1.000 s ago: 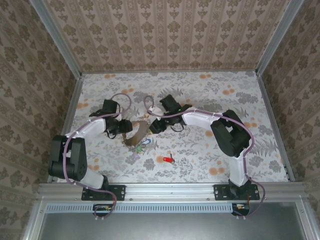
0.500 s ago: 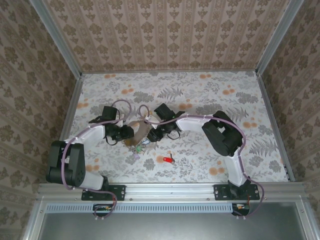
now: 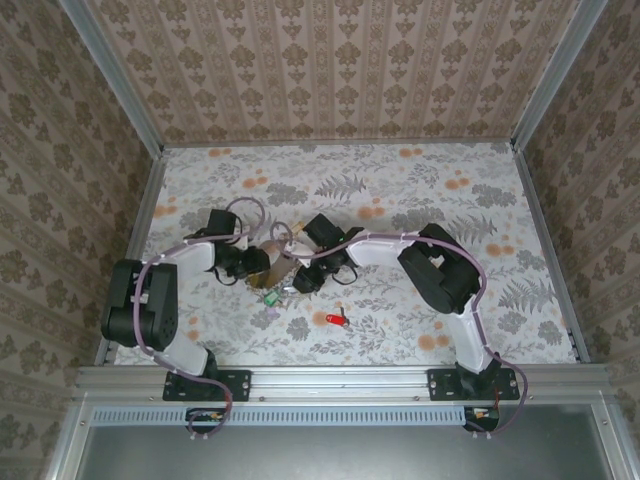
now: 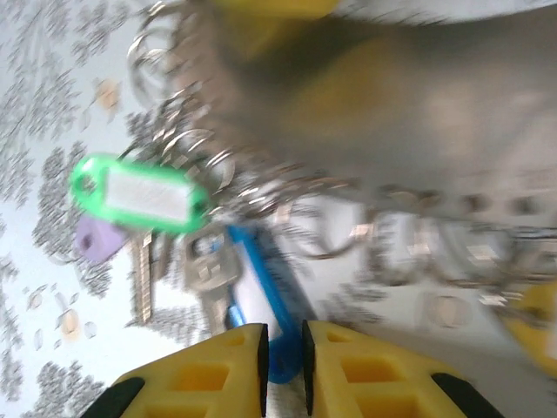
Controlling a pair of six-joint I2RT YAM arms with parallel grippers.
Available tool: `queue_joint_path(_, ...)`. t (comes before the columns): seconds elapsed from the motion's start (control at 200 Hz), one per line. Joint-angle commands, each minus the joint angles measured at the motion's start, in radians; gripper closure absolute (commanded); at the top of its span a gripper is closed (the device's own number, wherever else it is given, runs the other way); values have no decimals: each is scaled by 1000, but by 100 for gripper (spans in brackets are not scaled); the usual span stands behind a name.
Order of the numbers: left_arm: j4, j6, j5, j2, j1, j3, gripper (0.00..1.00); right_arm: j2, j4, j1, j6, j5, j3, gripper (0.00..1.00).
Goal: Put the keys on the keyring
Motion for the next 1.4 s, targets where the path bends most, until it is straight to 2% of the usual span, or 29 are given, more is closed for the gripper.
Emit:
queue_joint_path(0.0,-1,-6,-23,52,13,19,67,7,-95,43,-81,-124,1,79)
queue_joint_path(0.21,10,-30,-4,76,14,32,67,6,-85,65,-108,-149,2,78)
queue_joint_path(0.315,11,-20,-6,73,14,30,66,-71,20,53,-106,-131,-61,76)
queue_joint_path(0.405,-5,2,-7,72,18,43,66,-152,122,32,-130,-66,-134,75)
queue_joint_path(0.565,-29,38,-3,67,22,66,65,-223,213,18,-290,106,-208,73)
queue_joint_path(0.76,-24,42,6,67,30,61,65,-169,373,26,-350,278,-209,71)
queue_joint_path(1.05,-20,20,30,67,39,56,64,-96,329,102,-471,398,-151,65)
queue_joint_path(1.21,-16,19,33,70,41,52,64,-46,367,121,-510,504,-127,68)
queue_joint_path(1.395,-2,5,42,72,41,44,64,-2,357,133,-544,535,-94,72)
